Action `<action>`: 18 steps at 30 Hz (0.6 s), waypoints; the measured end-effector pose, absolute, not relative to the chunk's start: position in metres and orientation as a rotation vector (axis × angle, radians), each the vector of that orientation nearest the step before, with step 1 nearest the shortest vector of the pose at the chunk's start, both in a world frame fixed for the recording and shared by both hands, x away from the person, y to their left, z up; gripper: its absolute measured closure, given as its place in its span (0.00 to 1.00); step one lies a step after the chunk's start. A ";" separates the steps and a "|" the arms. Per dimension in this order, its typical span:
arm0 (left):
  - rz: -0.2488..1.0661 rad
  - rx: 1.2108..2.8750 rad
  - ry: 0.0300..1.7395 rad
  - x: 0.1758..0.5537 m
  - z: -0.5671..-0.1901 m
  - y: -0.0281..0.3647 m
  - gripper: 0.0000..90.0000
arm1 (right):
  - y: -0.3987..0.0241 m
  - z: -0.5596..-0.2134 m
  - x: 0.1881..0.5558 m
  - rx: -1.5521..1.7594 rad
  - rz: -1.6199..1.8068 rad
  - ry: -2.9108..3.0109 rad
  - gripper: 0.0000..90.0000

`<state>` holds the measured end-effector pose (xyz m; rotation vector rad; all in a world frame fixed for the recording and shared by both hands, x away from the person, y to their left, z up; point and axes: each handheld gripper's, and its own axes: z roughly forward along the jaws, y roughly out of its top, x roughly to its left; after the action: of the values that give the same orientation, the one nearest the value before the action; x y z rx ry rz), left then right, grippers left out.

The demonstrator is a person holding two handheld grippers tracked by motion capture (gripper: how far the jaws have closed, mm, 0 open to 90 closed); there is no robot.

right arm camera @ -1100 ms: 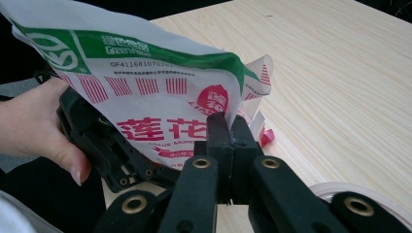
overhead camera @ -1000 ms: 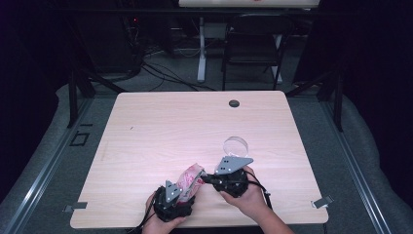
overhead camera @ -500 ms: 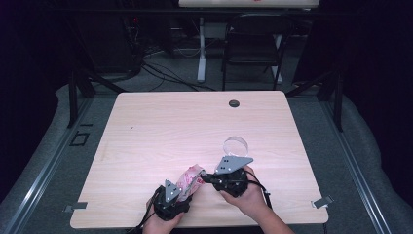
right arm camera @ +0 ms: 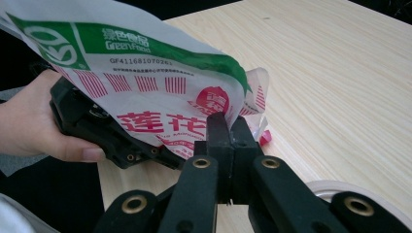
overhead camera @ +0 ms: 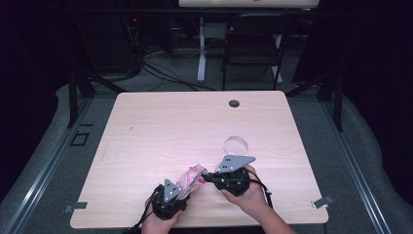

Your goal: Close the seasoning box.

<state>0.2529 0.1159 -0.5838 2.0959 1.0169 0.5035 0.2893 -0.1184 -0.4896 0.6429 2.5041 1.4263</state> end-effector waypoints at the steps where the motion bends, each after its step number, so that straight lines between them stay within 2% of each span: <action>1: 0.503 2.102 1.015 0.253 -0.583 0.116 0.62 | -0.119 -0.490 0.289 0.652 1.428 2.499 1.00; 18: 0.636 2.147 0.968 0.251 -0.571 0.118 0.63 | -0.126 -0.492 0.295 0.696 1.435 2.491 1.00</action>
<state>0.2510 0.1178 -0.5712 2.1470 0.9676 0.6357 0.2949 -0.1260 -0.4924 0.6962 2.4906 1.4347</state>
